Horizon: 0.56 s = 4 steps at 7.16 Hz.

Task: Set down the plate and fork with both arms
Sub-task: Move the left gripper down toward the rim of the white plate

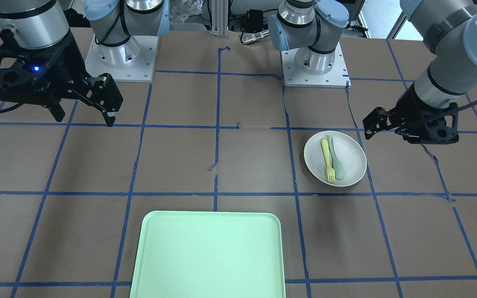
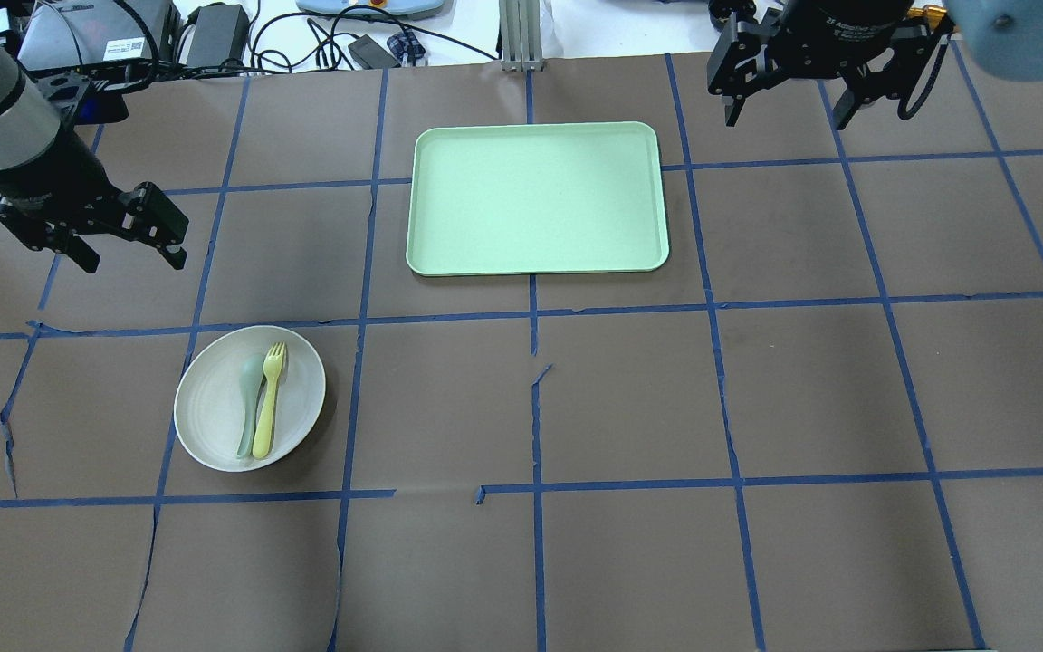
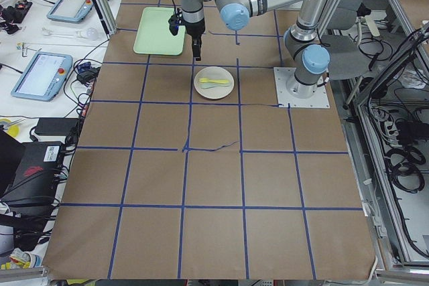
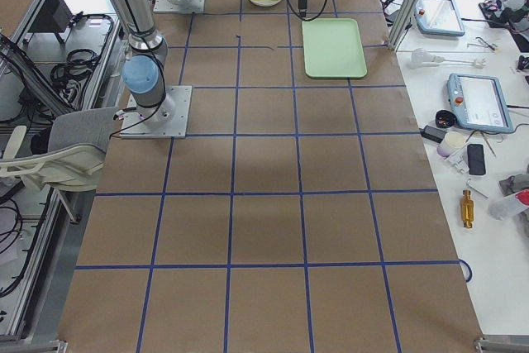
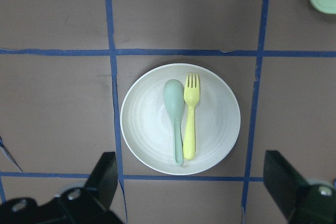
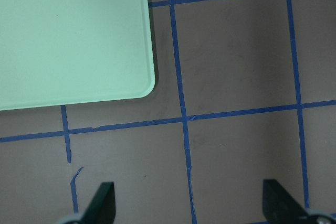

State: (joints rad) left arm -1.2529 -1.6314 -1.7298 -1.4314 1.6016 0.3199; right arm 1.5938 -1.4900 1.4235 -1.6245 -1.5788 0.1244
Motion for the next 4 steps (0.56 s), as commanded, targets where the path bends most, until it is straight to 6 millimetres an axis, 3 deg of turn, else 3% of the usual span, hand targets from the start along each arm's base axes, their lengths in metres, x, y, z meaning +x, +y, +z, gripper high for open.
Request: {"name": "perform_pose_trajectory", "arguments": {"ticks": [1,2,4], "left_arm": [[0.033,0.010,-0.060,0.008,0.004,-0.036,1.00],[0.050,0.016,-0.083,0.042,0.026,0.007,1.00],[0.057,0.013,-0.113,0.089,0.043,0.024,1.00]], "right_arm": [[0.000,0.000,0.000,0.001,0.000,0.000,1.00],[0.000,0.000,0.000,0.001,0.001,0.000,1.00],[0.000,0.000,0.000,0.001,0.001,0.000,1.00]]}}
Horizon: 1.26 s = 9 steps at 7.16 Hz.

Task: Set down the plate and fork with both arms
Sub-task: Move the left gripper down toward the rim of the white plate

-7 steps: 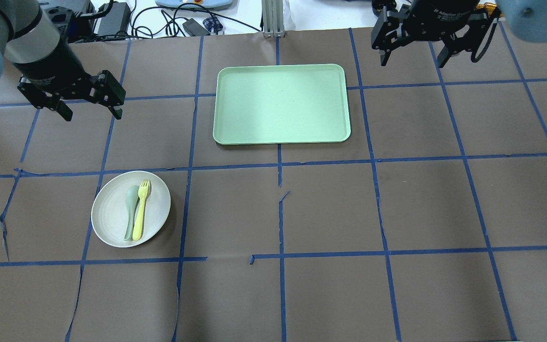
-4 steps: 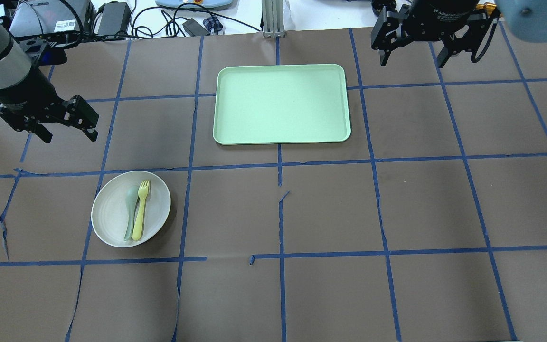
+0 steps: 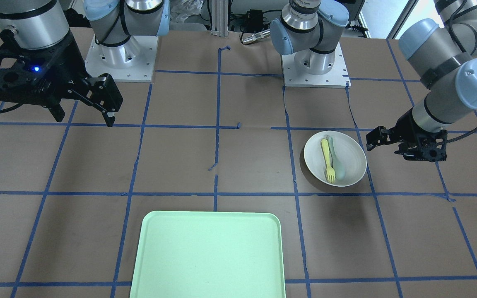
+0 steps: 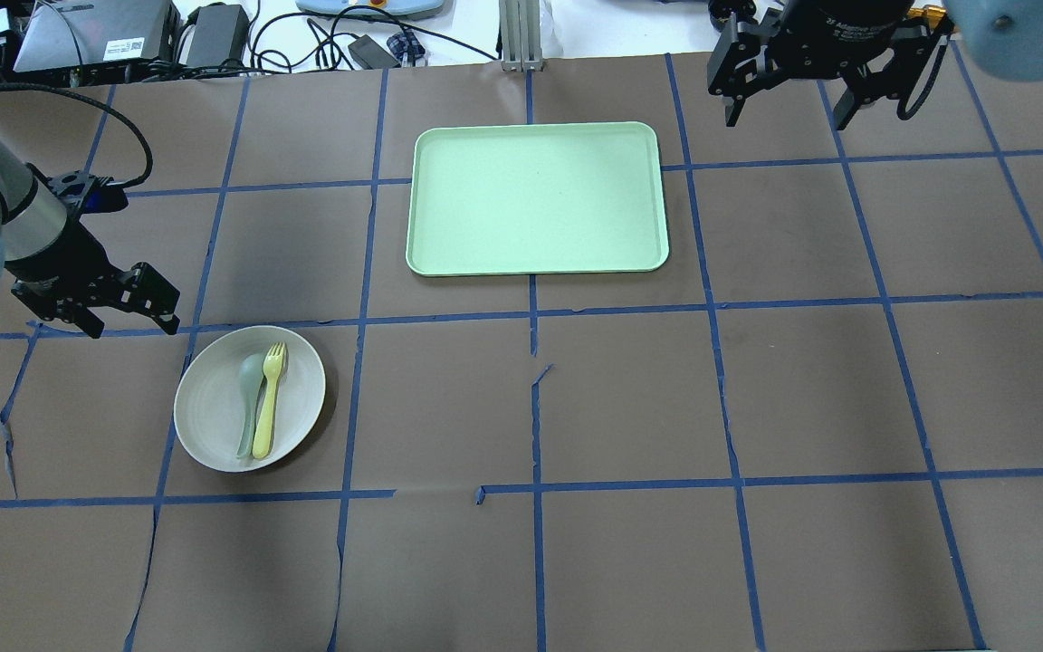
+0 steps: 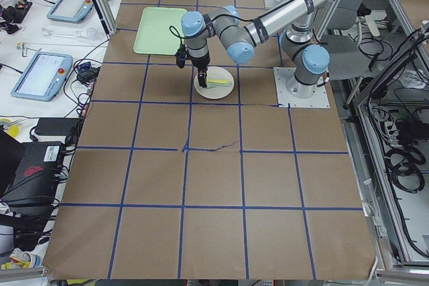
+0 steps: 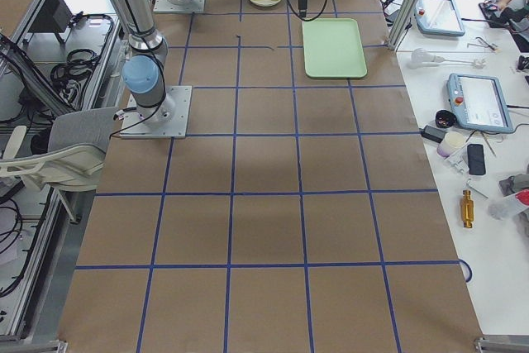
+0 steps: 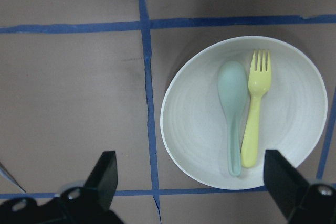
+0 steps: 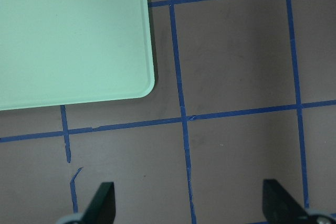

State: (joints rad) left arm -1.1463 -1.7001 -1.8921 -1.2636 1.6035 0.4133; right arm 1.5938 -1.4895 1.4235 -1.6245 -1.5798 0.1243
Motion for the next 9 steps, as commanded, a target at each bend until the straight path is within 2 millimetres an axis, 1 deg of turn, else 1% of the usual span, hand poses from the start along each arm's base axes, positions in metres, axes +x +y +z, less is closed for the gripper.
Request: {"name": "perform_pose_trajectory", "arguments": {"ticks": [1,3,4,5,6,9], "left_arm": [[0.008,-0.002,-0.042,0.067,0.027,0.017,0.97],[0.007,0.003,-0.085,0.103,0.042,0.019,0.80],[0.020,0.007,-0.107,0.102,0.042,0.043,0.79],[0.030,0.013,-0.123,0.128,0.064,0.069,0.76],[0.028,0.013,-0.129,0.138,0.076,0.069,0.76],[0.021,0.012,-0.127,0.125,0.122,0.086,0.75]], "right_arm": [[0.000,-0.001,-0.001,0.001,0.000,0.000,1.00],[-0.001,-0.002,-0.002,0.002,-0.001,0.002,1.00],[-0.001,-0.005,-0.002,-0.012,-0.003,0.000,1.00],[-0.001,-0.009,-0.007,-0.006,-0.001,-0.001,1.00],[-0.001,-0.010,-0.008,-0.005,-0.001,-0.001,1.00],[-0.003,-0.010,-0.007,-0.008,-0.003,-0.004,1.00]]}}
